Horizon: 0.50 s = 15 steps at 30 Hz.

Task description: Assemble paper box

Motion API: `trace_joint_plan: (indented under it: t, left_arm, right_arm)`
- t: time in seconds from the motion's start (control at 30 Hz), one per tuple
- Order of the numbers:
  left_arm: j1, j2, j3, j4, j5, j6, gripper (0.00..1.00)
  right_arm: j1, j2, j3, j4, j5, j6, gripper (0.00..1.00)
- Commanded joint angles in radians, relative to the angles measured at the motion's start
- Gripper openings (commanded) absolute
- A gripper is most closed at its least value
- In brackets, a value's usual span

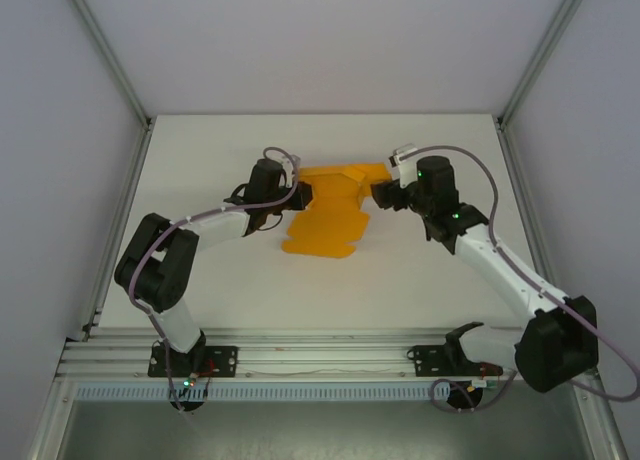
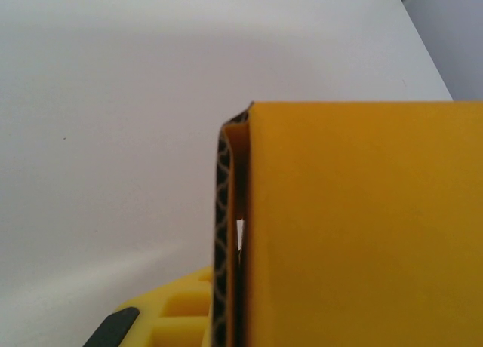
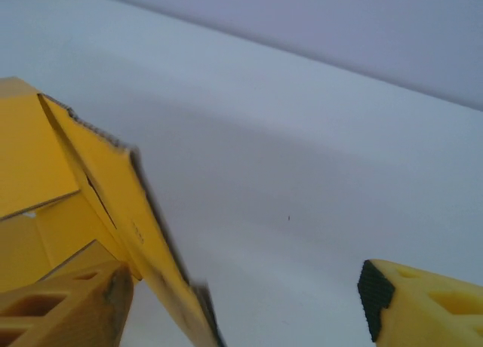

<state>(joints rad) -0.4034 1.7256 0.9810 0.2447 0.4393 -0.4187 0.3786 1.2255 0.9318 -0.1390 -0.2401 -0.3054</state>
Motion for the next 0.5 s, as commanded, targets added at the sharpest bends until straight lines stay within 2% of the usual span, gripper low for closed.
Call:
trace_joint_plan:
  t: [0.0, 0.07, 0.1, 0.17, 0.2, 0.33, 0.47]
  left_arm:
    - [0.004, -0.016, 0.017, -0.02, 0.031, 0.038, 0.0]
    - [0.003, -0.016, 0.017, -0.029, 0.04, 0.041, 0.0]
    - [0.005, -0.015, 0.017, -0.035, 0.038, 0.045, 0.0]
    - [0.003, -0.018, 0.018, -0.041, 0.032, 0.043, 0.0]
    - [0.003, -0.021, 0.018, -0.042, 0.029, 0.044, 0.0]
    - [0.003, -0.027, 0.021, -0.041, 0.024, 0.041, 0.0]
    - [0.003, -0.028, 0.031, -0.048, 0.034, 0.047, 0.0]
  right_arm:
    - [-0.003, 0.031, 0.046, -0.024, -0.051, -0.017, 0.73]
    - [-0.002, 0.05, 0.06, -0.033, -0.068, -0.021, 0.69]
    - [-0.002, 0.057, 0.068, -0.038, -0.075, -0.021, 0.64]
    - [-0.003, 0.065, 0.074, -0.048, -0.086, -0.024, 0.47]
    - [-0.002, 0.066, 0.075, -0.053, -0.086, -0.025, 0.33]
    - [-0.003, 0.06, 0.076, -0.082, -0.078, -0.031, 0.11]
    - [-0.001, 0.063, 0.071, -0.088, -0.086, -0.034, 0.09]
